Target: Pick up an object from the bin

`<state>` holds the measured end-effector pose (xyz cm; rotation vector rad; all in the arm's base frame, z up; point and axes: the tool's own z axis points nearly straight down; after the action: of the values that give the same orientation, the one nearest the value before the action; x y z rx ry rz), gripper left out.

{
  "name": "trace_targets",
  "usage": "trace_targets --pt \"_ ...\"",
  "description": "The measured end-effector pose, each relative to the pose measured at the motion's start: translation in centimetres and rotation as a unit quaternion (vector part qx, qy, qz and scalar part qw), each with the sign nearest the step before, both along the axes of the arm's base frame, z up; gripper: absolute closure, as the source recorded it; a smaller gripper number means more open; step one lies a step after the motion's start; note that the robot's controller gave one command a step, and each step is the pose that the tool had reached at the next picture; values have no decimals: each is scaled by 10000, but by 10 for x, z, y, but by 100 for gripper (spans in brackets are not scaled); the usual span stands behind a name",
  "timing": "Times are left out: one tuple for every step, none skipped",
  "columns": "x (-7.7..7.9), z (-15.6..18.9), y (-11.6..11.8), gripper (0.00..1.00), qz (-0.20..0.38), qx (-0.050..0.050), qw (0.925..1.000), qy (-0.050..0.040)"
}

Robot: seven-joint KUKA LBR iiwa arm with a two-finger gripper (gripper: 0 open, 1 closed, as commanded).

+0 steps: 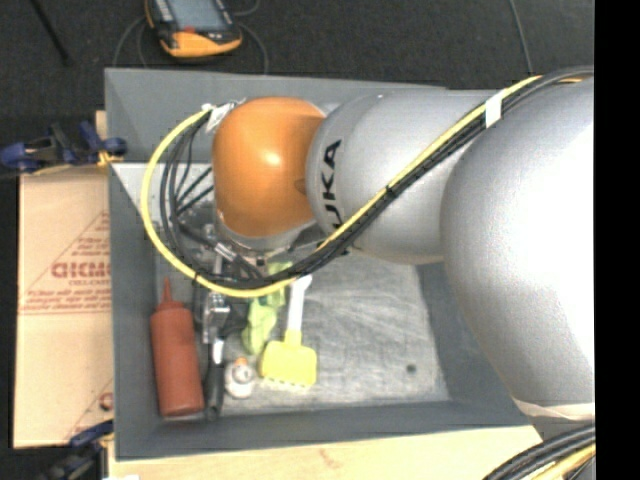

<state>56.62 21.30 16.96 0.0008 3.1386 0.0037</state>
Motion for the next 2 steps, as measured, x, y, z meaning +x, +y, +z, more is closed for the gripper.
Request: trace_targets --pt "-58 -90 -63 100 227 49 9997 -10" --pt "-58 -93 -68 0 208 14 9998 -32"
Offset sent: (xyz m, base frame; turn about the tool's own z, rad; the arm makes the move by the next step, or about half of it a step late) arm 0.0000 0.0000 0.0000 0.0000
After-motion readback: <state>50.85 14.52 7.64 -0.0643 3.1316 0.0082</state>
